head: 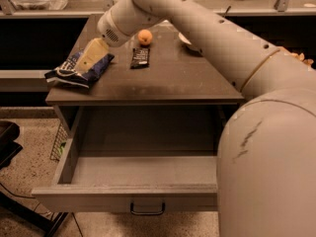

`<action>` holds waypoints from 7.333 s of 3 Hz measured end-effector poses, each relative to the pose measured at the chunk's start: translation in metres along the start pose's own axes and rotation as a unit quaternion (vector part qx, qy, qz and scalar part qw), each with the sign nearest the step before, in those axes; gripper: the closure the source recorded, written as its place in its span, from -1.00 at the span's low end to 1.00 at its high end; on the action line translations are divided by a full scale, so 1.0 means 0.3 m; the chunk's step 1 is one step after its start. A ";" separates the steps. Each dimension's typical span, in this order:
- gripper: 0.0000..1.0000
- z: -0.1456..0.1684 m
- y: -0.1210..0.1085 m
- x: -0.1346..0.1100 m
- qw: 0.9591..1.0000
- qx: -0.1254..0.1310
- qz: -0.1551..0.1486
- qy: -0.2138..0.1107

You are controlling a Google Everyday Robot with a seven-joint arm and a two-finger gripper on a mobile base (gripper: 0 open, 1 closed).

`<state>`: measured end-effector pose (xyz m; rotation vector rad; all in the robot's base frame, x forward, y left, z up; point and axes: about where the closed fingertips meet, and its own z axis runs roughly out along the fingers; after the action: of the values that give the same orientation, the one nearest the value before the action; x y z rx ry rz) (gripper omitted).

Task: Place blue chip bag into top drawer

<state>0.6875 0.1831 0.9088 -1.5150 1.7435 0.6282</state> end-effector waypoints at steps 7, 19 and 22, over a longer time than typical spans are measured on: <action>1.00 0.337 0.104 -0.001 0.998 -0.060 0.027 -0.024; 1.00 -0.014 0.857 0.226 0.971 -0.015 0.020 -0.236; 1.00 -0.056 0.726 0.448 0.979 0.021 0.081 -0.186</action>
Offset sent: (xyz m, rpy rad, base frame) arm -0.0098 0.0707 -0.0694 0.0533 0.0961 0.0433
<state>0.4658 0.1274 0.7922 -1.1459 1.5850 0.8902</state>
